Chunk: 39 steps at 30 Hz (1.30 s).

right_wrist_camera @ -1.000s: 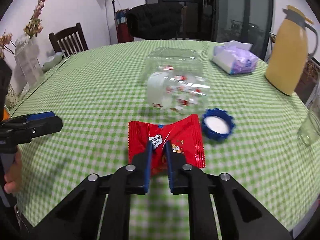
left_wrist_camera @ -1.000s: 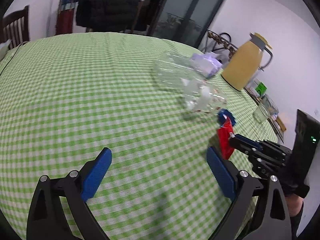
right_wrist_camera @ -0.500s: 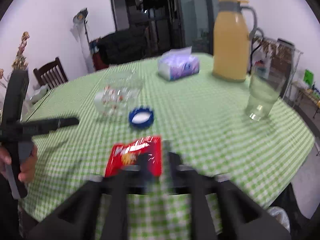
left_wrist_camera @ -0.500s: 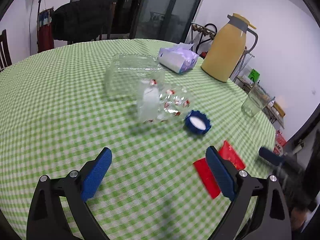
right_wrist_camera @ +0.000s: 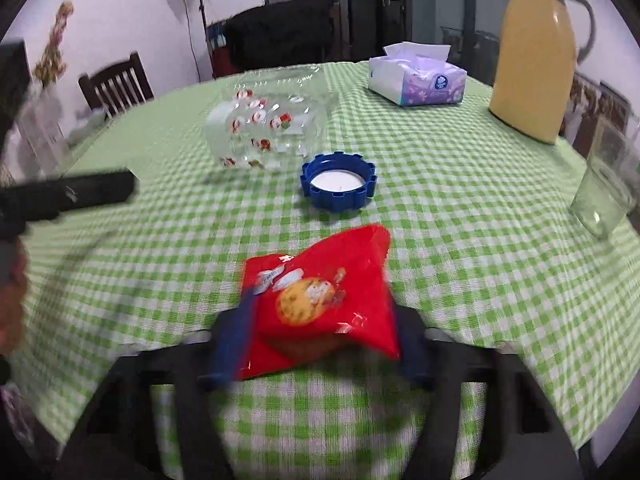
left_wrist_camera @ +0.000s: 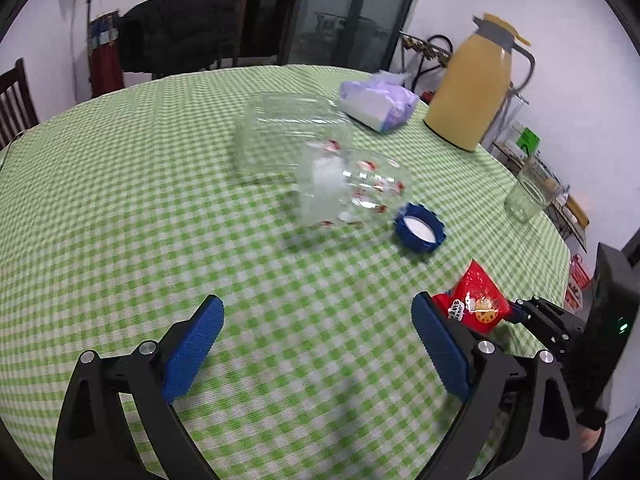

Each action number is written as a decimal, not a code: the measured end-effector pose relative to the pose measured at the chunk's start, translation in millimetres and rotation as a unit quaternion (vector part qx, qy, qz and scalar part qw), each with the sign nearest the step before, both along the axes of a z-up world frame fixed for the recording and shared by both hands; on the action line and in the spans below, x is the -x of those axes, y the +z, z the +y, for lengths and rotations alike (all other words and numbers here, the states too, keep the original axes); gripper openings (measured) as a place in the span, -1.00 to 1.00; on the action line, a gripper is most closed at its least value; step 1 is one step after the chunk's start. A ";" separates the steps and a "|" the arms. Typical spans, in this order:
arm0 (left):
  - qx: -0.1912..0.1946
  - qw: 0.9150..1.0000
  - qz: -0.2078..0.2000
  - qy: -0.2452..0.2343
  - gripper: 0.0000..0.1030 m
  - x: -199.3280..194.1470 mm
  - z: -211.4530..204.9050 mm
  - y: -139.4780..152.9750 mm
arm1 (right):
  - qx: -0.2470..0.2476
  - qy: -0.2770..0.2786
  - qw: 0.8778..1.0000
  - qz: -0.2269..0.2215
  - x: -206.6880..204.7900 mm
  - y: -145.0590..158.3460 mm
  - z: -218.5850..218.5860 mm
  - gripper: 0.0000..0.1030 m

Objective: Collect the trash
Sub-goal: 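Grasp the blue bottle cap with the left tool while the right tool holds the red packet, then carry the packet and cap over the trash bag and open both tools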

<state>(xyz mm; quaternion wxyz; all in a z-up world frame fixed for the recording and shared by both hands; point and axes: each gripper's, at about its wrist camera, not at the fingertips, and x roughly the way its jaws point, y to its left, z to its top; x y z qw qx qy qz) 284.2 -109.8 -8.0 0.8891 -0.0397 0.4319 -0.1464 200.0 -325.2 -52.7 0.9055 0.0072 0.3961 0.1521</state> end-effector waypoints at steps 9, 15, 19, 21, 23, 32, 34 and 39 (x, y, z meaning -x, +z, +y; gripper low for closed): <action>-0.021 0.999 -0.005 -0.035 0.79 -37.1 -92.1 -14.7 | -0.019 -0.085 0.995 -0.056 50.9 25.3 -80.8 -0.14; -0.088 0.996 0.005 -0.032 0.79 -67.2 -139.6 -37.6 | -0.023 -0.148 0.986 -0.071 95.0 32.2 -141.2 -0.13; -0.090 0.996 -0.006 -0.001 0.55 -73.6 -144.8 -39.9 | -0.013 -0.185 0.981 -0.062 117.6 21.2 -170.8 -0.13; -0.091 0.996 -0.010 0.000 0.00 -71.2 -144.4 -35.7 | -0.013 -0.214 0.975 -0.050 131.8 13.3 -191.6 -0.13; -0.072 0.997 -0.009 -0.006 0.00 -63.7 -142.0 -29.6 | -0.013 -0.247 0.968 -0.040 147.4 5.6 -215.2 -0.14; -0.010 0.997 -0.058 -0.044 0.00 5.1 -146.2 21.1 | 0.012 -0.392 0.920 -0.020 236.8 -6.7 -308.7 -0.13; 0.007 0.996 -0.058 -0.068 0.00 24.9 -157.1 29.6 | 0.013 -0.407 0.913 -0.007 249.7 -13.9 -319.3 -0.13; 0.024 0.987 -0.053 -0.149 0.00 77.1 -203.4 39.4 | -0.007 -0.420 0.907 0.025 271.4 -49.9 -337.3 -0.10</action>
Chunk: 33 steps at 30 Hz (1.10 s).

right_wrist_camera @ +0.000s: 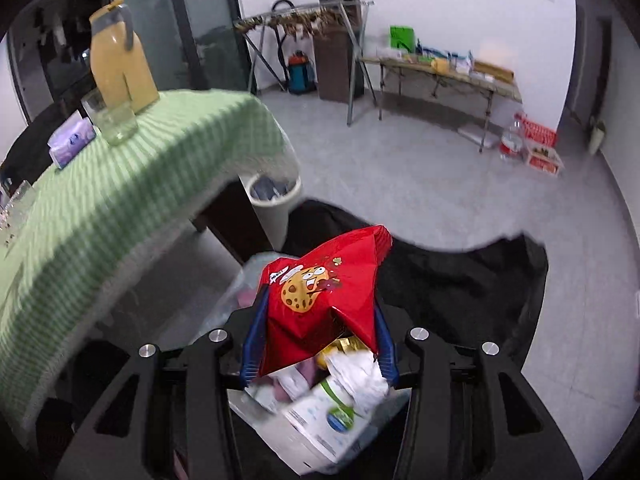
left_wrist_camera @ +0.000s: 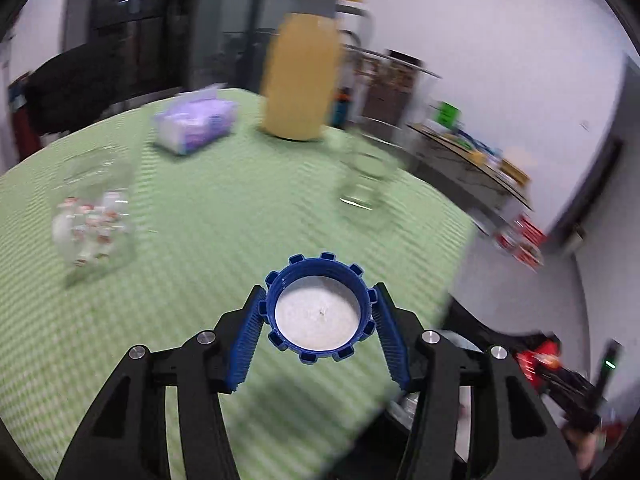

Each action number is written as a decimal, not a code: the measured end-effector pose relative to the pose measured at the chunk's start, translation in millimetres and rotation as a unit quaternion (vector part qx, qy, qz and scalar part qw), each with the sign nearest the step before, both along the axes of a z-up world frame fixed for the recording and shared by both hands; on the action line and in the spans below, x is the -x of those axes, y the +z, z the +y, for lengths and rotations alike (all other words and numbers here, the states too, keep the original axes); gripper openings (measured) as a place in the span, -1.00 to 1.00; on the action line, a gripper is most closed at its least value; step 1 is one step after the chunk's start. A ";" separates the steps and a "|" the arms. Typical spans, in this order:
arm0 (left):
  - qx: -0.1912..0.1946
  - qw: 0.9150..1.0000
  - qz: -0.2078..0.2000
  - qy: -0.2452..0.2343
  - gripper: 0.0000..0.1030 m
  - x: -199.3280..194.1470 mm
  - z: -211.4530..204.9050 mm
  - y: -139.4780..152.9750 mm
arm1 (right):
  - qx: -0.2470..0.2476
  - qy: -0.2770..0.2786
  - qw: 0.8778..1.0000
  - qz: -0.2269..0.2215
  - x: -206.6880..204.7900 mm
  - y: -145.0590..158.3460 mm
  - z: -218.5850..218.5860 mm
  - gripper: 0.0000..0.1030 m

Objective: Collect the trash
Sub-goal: 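Carry the packet and cap over the trash bag and open both tools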

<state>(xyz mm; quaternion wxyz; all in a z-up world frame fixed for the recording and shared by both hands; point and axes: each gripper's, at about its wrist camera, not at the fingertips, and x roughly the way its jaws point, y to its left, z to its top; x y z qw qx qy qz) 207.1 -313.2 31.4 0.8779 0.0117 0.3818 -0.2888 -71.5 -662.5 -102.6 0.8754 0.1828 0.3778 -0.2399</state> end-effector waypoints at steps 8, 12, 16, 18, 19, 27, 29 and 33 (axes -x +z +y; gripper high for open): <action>-0.052 0.986 0.013 -0.161 0.00 87.9 -96.3 -26.0 | -0.062 -0.051 0.997 0.020 9.1 -60.0 -34.7 0.21; -0.091 0.974 0.050 -0.201 0.00 103.9 -135.9 -64.6 | -0.062 -0.067 0.996 0.004 22.8 -58.0 -38.8 0.26; -0.117 0.960 0.108 -0.231 0.01 104.2 -174.4 -118.8 | -0.069 -0.077 0.995 -0.002 35.4 -61.9 -43.0 0.26; -0.143 0.955 0.131 -0.226 0.00 99.3 -192.6 -155.7 | -0.080 -0.080 0.994 -0.008 39.5 -63.8 -45.7 0.26; -0.156 0.952 0.149 -0.219 0.00 92.9 -202.9 -179.1 | -0.084 -0.081 0.993 -0.011 40.2 -64.9 -47.1 0.26; -0.204 0.931 0.227 -0.199 0.01 72.2 -232.6 -290.6 | -0.088 -0.065 0.994 -0.010 35.4 -66.1 -42.8 0.26; -0.185 0.935 0.235 -0.191 0.01 64.2 -232.9 -298.7 | -0.090 -0.060 0.994 -0.008 32.7 -68.1 -41.5 0.26; -0.181 0.935 0.257 -0.164 0.01 46.5 -231.9 -319.7 | -0.087 -0.056 0.995 0.002 26.8 -74.7 -37.0 0.27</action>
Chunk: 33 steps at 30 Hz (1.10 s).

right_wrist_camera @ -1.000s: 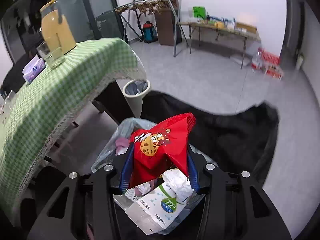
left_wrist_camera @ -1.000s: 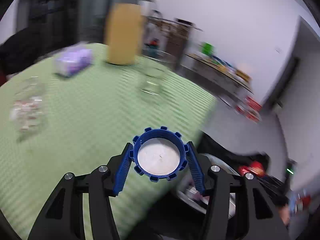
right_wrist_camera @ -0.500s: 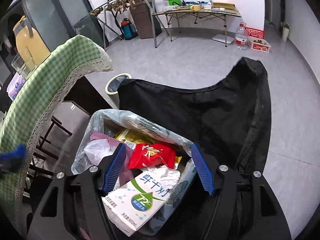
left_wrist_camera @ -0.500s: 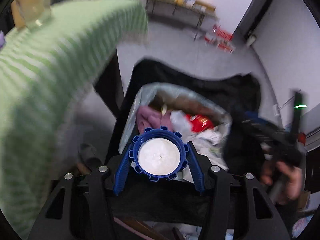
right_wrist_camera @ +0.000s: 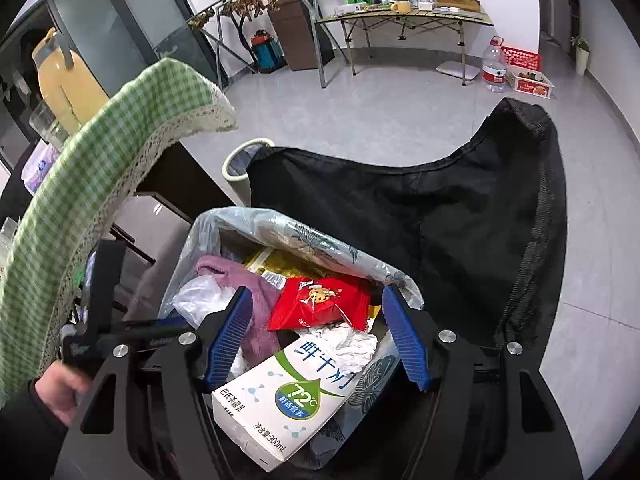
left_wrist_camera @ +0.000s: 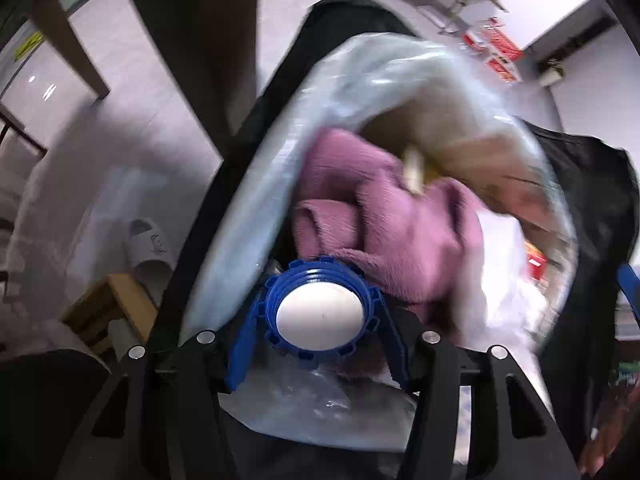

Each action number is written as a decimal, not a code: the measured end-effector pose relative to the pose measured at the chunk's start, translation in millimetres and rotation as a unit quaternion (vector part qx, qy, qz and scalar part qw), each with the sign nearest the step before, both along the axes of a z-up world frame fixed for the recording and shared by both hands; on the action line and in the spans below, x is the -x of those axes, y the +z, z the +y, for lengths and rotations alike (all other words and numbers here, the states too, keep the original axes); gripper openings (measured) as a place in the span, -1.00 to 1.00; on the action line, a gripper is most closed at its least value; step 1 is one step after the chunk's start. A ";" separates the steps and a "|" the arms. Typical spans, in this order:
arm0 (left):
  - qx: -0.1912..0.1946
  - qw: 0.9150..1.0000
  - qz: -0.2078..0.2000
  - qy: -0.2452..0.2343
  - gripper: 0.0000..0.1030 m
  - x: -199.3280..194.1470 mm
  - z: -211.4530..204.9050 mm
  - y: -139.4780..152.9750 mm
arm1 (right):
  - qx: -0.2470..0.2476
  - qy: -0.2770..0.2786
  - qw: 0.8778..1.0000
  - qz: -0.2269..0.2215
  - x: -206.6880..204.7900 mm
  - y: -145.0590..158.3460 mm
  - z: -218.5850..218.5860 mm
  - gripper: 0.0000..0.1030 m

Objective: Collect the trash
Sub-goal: 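Carry the packet and cap over the trash bag and open both tools, then move both open tools back over the table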

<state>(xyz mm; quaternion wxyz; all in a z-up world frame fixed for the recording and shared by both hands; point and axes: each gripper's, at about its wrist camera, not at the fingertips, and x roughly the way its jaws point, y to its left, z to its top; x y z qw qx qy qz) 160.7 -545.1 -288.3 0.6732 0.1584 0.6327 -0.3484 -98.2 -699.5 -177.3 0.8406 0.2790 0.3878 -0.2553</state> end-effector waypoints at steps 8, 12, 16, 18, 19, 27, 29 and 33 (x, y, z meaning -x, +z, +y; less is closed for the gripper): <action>0.023 0.999 0.024 0.010 0.46 1.8 5.2 16.7 | 0.010 0.002 1.000 0.006 0.0 5.5 3.9 0.27; 0.037 0.999 0.013 -0.003 0.63 6.6 6.0 31.0 | 0.020 0.002 1.000 0.005 -0.5 13.9 6.4 0.26; 0.049 0.999 0.016 0.006 0.64 5.3 12.4 47.2 | 0.033 0.001 0.999 0.004 -1.8 26.1 10.2 0.26; 0.060 0.998 0.014 0.009 0.64 4.3 12.8 58.2 | 0.042 0.001 0.999 0.003 -2.8 34.1 12.4 0.26; 0.068 0.998 0.011 0.008 0.64 4.8 14.6 66.8 | 0.046 0.001 0.999 0.003 -3.4 38.5 13.5 0.26; 0.146 0.988 -0.043 -0.006 0.65 14.3 41.6 154.0 | 0.095 0.003 0.995 -0.016 -15.4 84.6 27.5 0.26; 0.161 0.985 -0.066 -0.005 0.66 16.2 53.1 178.0 | 0.110 0.006 0.994 -0.021 -20.8 97.6 34.5 0.26; 0.201 0.974 -0.106 0.005 0.70 12.6 93.1 225.2 | 0.138 0.015 0.990 -0.034 -36.5 125.3 51.8 0.26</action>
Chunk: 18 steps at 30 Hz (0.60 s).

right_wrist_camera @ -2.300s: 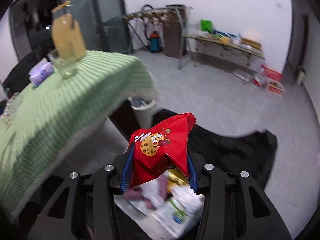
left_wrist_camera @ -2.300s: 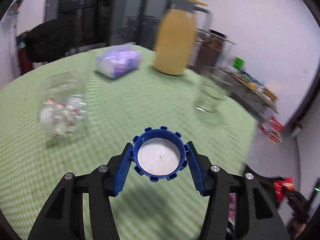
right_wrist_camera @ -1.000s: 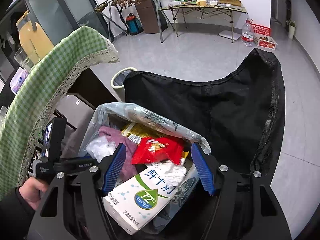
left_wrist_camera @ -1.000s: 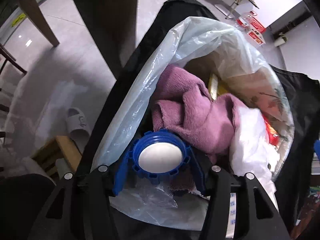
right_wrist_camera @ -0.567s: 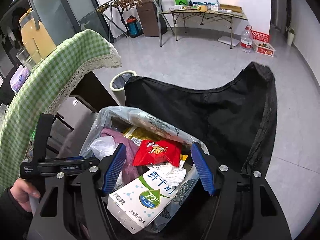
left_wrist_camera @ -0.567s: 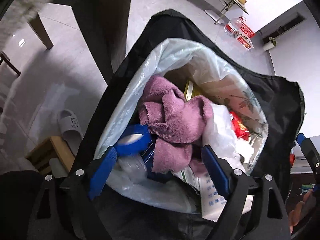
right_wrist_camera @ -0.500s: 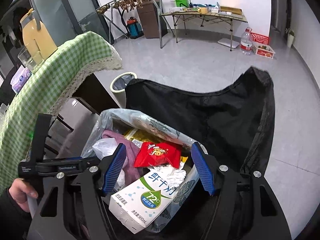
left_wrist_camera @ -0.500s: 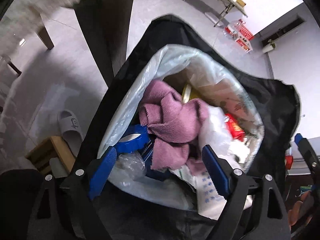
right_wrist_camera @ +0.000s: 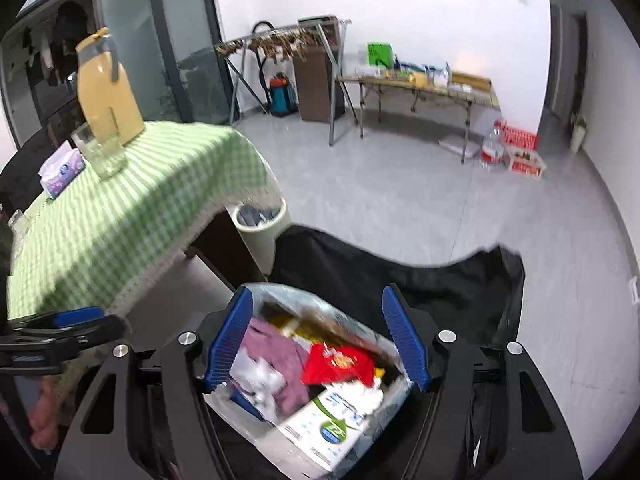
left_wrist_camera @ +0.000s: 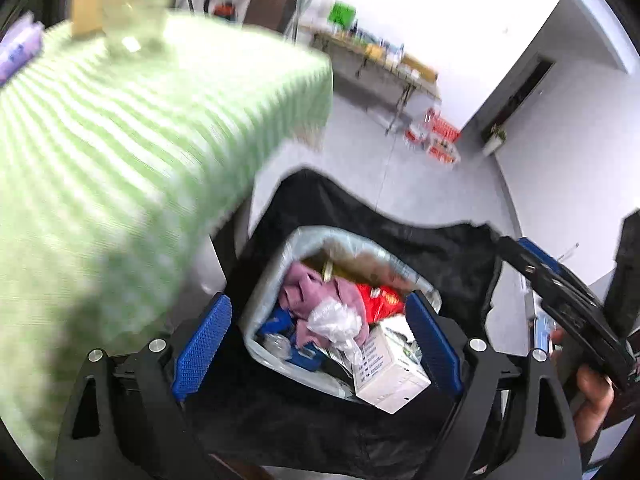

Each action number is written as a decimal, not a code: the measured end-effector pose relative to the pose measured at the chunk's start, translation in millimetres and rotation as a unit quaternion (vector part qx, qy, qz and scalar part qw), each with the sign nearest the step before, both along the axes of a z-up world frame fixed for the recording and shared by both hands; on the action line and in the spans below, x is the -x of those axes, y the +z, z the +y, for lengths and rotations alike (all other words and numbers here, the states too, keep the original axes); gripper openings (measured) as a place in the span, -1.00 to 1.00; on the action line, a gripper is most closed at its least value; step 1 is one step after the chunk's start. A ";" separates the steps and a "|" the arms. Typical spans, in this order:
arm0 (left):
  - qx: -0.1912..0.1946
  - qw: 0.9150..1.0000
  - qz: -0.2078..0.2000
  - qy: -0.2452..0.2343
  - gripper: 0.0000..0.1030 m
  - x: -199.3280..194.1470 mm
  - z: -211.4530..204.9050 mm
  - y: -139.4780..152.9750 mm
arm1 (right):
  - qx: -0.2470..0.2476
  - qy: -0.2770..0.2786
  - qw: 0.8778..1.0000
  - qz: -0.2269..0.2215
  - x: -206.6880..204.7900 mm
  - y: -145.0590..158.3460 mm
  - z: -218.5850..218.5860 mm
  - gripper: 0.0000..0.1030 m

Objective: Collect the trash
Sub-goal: 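Move both open tools back over the table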

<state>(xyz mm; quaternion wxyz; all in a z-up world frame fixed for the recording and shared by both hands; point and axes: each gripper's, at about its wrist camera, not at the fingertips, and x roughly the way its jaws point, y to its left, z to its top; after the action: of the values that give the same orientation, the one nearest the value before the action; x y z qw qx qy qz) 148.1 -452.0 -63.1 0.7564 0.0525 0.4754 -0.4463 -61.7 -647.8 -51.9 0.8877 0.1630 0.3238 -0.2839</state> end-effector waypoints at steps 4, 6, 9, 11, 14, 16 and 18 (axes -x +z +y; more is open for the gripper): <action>0.036 0.998 -0.031 0.039 0.74 -11.0 49.3 35.5 | 0.028 0.024 0.999 -0.015 -24.5 26.0 26.0 0.34; 0.055 0.996 -0.040 0.064 0.75 -19.7 79.3 52.2 | 0.041 0.051 0.998 -0.021 -43.7 37.3 47.3 0.34; 0.072 0.990 -0.057 0.104 0.76 -35.1 129.6 74.5 | 0.057 0.092 0.994 -0.022 -72.6 48.6 78.8 0.37; 0.079 0.986 -0.072 0.126 0.78 -44.8 160.9 87.2 | 0.071 0.128 0.989 -0.020 -97.8 58.8 105.7 0.40; 0.069 0.979 -0.106 0.158 0.83 -62.8 208.1 103.3 | 0.087 0.186 0.978 -0.026 -130.7 72.2 142.8 0.48; 0.052 0.974 -0.121 0.187 0.83 -78.2 240.5 110.8 | 0.097 0.231 0.968 -0.031 -159.9 79.7 173.1 0.53; 0.043 0.968 -0.131 0.208 0.83 -92.3 270.4 115.2 | 0.097 0.268 0.958 -0.029 -184.8 82.6 196.3 0.58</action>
<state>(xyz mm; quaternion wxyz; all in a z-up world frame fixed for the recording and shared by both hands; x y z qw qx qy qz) 240.5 -181.5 52.1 0.8899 -0.0216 0.3529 -0.2882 123.1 -451.5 30.6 0.9518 -0.0084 0.3004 -0.0611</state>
